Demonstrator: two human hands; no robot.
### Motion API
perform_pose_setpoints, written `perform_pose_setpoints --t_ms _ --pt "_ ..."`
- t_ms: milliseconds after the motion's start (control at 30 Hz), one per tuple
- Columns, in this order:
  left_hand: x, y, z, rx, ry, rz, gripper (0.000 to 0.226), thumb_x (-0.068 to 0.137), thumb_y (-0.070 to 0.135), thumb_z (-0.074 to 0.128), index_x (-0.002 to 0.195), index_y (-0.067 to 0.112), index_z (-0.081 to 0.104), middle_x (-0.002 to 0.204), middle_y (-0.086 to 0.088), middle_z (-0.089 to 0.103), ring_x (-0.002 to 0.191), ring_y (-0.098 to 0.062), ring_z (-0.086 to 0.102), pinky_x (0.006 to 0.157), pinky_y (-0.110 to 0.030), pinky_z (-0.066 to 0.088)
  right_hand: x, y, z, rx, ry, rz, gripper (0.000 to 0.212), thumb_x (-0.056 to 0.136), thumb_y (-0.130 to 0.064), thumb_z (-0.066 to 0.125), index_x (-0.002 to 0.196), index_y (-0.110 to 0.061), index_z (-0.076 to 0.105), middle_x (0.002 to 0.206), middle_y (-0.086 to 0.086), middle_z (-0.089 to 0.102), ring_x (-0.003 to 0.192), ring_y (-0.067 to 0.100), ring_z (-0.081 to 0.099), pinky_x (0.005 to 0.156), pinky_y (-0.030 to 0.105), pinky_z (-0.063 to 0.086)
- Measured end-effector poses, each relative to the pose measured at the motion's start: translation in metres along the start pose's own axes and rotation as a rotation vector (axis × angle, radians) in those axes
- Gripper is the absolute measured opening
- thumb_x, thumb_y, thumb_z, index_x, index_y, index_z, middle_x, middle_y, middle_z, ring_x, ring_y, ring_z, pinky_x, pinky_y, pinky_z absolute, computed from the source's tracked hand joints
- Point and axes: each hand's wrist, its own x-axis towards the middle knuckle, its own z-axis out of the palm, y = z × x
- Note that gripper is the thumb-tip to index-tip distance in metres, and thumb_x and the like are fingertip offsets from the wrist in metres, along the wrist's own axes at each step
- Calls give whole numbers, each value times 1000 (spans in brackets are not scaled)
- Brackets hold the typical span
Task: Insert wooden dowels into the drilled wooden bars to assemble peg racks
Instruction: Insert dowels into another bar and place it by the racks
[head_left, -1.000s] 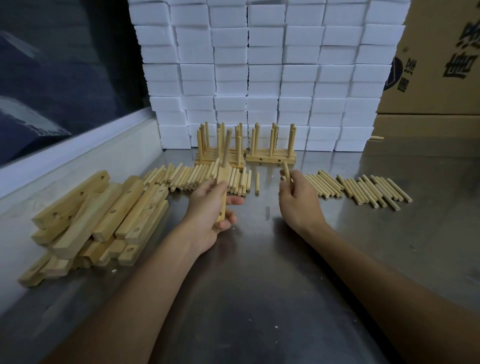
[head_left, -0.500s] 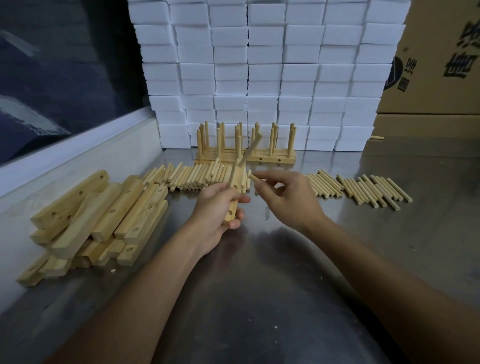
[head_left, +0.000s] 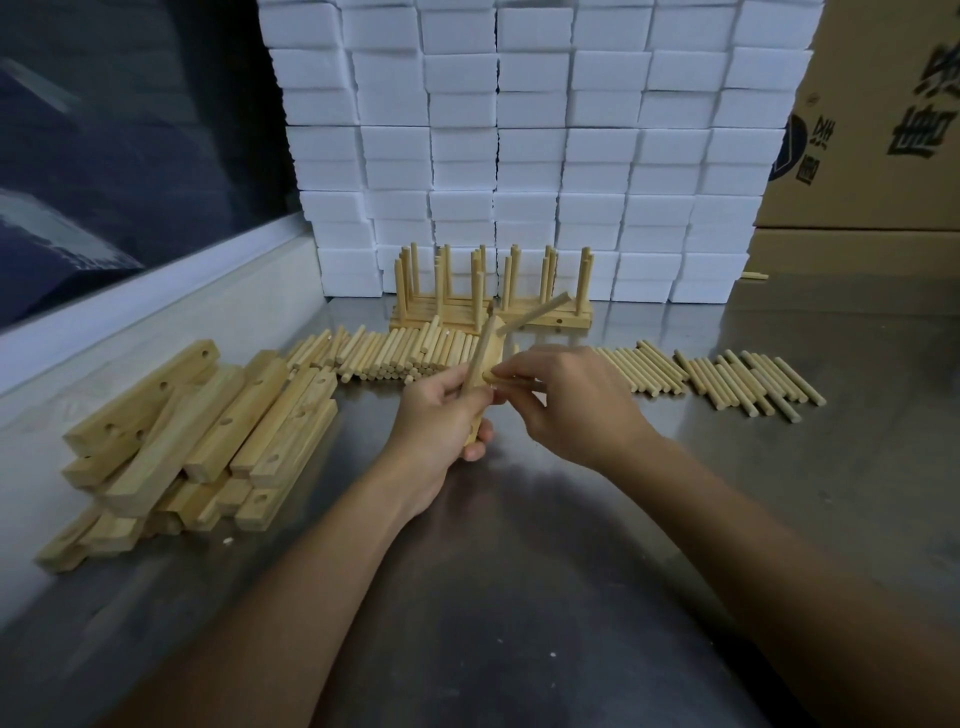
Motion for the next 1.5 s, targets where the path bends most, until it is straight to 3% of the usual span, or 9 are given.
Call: perform_pose_setpoints --t_ms 233,400,567,733,800,1033,1200,1367,1500 --pt "-4 -4 3 35 19 51 49 96 0 55 72 40 70 78 0 70 51 -13 48 39 -23 33 7 -6 -6 -196 -100 49 16 95 -32 56 98 -30 72 87 -7 71 80 18 65 68 36 55" --pt "-4 -4 3 128 -24 86 31 97 2 53 101 27 72 83 -2 66 53 -12 49 41 -22 35 6 -8 -3 -157 -115 99 16 93 -26 58 94 -24 74 81 -2 71 73 21 63 68 37 55" --pt "-4 -6 2 194 -35 95 53 96 4 53 78 50 74 67 1 58 56 -10 51 43 -21 36 7 -10 4 85 -85 298 16 91 -22 64 86 -19 78 70 -3 70 58 10 59 63 34 56" --pt "-4 -7 3 220 -5 93 48 97 9 53 79 48 74 62 7 58 52 -9 50 43 -19 37 0 -13 3 -250 -114 108 23 94 -32 50 85 -24 69 66 -7 56 61 20 54 61 33 50" --pt "-3 -8 2 247 -17 95 46 98 10 53 80 47 74 60 8 58 52 -8 50 44 -19 38 0 -15 2 -270 -120 138 21 92 -33 50 81 -25 67 64 -6 52 58 20 52 58 29 45" --pt "-1 -11 2 346 -13 132 38 98 12 53 93 44 73 53 15 56 50 -3 50 46 -17 39 8 -14 10 175 -126 532 27 91 -28 60 73 -16 76 53 -6 59 47 8 48 50 23 39" --pt "0 -11 2 347 -2 154 52 97 11 52 81 57 69 55 11 54 51 -9 49 45 -20 38 2 -18 8 -151 -114 319 28 95 -35 51 78 -23 70 65 -5 61 60 17 56 58 29 47" --pt "2 -14 2 435 5 162 31 98 12 52 110 33 72 55 16 57 50 -5 51 45 -17 39 8 -11 9 271 -156 591 28 92 -27 62 71 -13 76 44 -8 51 42 6 43 50 25 37" --pt "2 -15 3 443 12 183 31 98 12 53 113 31 72 63 12 61 50 -4 51 45 -17 39 9 -6 8 415 -194 685 25 92 -28 63 79 -14 79 39 -10 50 36 2 43 46 22 37"
